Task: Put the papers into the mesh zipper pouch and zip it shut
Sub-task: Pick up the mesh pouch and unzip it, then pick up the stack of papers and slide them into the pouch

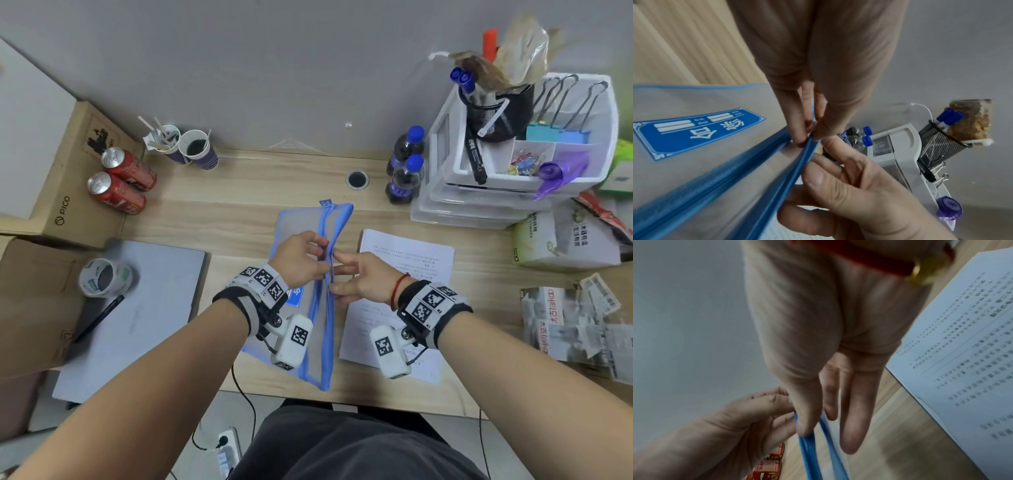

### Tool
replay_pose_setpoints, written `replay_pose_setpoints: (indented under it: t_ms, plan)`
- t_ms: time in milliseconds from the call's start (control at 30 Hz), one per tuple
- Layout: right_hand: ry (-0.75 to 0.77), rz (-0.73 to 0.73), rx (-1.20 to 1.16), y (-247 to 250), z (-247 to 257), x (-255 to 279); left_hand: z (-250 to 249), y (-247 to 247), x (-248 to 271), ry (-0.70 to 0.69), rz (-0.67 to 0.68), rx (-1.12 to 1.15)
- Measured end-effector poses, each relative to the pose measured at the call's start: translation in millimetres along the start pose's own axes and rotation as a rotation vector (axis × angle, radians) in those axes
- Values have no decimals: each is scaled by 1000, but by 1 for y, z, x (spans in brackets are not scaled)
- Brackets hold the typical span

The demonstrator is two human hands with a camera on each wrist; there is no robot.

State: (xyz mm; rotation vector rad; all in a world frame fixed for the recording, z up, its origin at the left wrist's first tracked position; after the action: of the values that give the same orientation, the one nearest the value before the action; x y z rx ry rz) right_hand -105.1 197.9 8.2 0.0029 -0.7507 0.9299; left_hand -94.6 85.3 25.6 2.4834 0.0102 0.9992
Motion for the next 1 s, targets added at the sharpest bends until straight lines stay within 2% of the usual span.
replay_pose_setpoints:
  t_ms: [133, 267, 400, 533, 666, 766, 900, 1000]
  plan:
    - [77, -189, 115, 15, 1, -3, 1, -6, -1, -36, -4, -85]
    - [15, -442, 167, 51, -18, -5, 0, 6, -2, -68, -121, -251]
    - [-114, -596, 283, 101, -51, 8, -2, 18, -3, -134, -184, -492]
    - [-244, -663, 465, 142, -79, 28, 5, 15, -7, -112, -204, -553]
    - [-480, -876, 550, 187, -112, 67, 14, 6, -12, -120, -236, -643]
    - [-599, -931, 601, 201, -130, 86, 30, -5, -21, -90, -210, -692]
    - [-564, -973, 644, 203, -135, 89, 44, -19, -36, -23, -183, -753]
    - [-512, -1007, 674, 199, -131, 88, 37, -44, -43, -15, -153, -762]
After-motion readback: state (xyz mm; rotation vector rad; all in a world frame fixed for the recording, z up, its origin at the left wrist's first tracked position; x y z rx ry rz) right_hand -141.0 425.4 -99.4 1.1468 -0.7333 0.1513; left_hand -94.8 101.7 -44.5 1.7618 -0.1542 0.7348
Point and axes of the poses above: each hand's wrist, its own x-axis away from the middle knuckle, its own y-axis out of the back of the hand, z = x × y, the point moved 10 cm from there along -x, towards the middle knuckle, and after that the axes turned 11 degrees about -x, right-handed, at the moved point
